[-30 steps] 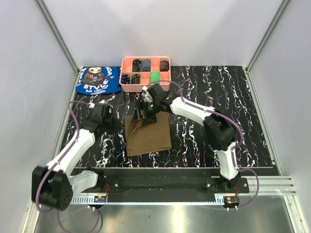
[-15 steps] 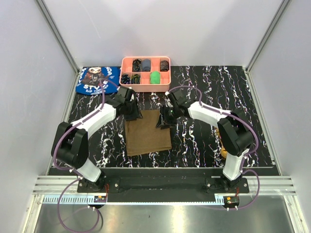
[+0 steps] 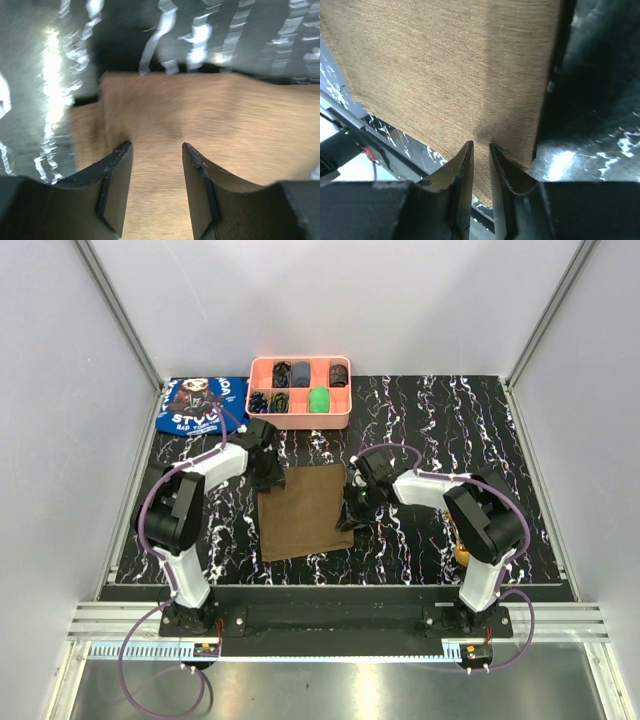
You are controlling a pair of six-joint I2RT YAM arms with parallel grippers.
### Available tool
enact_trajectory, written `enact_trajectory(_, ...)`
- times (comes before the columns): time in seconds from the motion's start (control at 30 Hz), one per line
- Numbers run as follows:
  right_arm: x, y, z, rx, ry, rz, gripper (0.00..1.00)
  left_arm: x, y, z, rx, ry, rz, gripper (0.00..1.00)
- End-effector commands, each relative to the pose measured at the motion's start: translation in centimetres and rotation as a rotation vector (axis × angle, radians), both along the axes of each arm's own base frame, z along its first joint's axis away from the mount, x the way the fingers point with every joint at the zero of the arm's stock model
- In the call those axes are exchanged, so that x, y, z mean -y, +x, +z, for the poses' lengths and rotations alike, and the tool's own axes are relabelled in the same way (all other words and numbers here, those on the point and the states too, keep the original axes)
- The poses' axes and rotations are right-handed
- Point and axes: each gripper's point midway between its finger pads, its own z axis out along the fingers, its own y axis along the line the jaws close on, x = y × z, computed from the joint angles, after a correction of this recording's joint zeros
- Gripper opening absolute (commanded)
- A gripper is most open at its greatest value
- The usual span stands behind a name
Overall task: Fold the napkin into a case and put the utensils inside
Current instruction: Rotate the square-folded napkin at the center of the board, then pick up the square-folded napkin from the center of the board.
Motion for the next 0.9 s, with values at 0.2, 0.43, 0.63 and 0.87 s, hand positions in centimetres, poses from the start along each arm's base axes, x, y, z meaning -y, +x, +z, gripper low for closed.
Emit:
enact_trajectory(0.2, 5.2, 10.4, 0.2, 0.272, -0.216, -0.079, 0.27, 2.3, -8.0, -1.7, -0.028, -0.104, 0.031, 0.47)
enact_trajectory(0.43, 3.2, 15.5, 6.3, 0.358, -0.234, -0.033, 0.4, 7.9, -14.0, 2.8, 0.027, -0.288, -0.083, 0.52)
enact_trajectory(0.63, 6.0, 10.1, 8.7, 0.282, -0.243, -0.123, 0.71, 2.9, -11.8, 9.2, 0.213, -0.204, -0.02, 0.72)
enact_trajectory(0.87, 4.6, 1.8, 7.5, 0.102, -0.022, -0.225, 0.72, 0.9, -11.3, 6.9, 0.089, -0.218, -0.017, 0.73)
